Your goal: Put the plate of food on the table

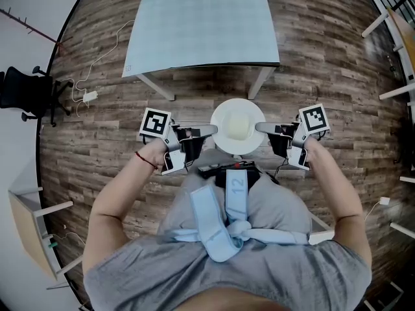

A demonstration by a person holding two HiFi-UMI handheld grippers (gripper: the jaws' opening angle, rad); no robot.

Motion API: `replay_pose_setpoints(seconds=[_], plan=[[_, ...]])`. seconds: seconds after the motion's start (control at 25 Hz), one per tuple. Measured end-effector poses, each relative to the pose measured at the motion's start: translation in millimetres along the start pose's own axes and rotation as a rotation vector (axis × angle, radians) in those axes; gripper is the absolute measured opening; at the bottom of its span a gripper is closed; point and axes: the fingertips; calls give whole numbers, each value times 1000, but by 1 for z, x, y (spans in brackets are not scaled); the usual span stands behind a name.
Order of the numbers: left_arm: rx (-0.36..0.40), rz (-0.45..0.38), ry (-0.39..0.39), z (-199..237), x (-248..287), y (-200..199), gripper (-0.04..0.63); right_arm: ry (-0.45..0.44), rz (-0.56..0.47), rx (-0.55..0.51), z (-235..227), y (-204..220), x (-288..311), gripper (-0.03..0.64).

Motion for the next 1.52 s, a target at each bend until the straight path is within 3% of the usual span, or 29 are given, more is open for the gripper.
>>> replay_pose_setpoints(seconds=[0.48, 1.52], plan=[[-7, 8, -4, -1, 24, -12, 28, -24, -33, 40, -6, -8, -27, 38], [4, 0, 9, -5, 31, -17, 28, 14, -51, 12, -2, -12, -38, 37]])
Point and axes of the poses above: the fingertips, and each gripper's own axes: x forward along the fingers, z to its left, y out of its underside, and after that the axes turned 14 degrees about z, right-handed
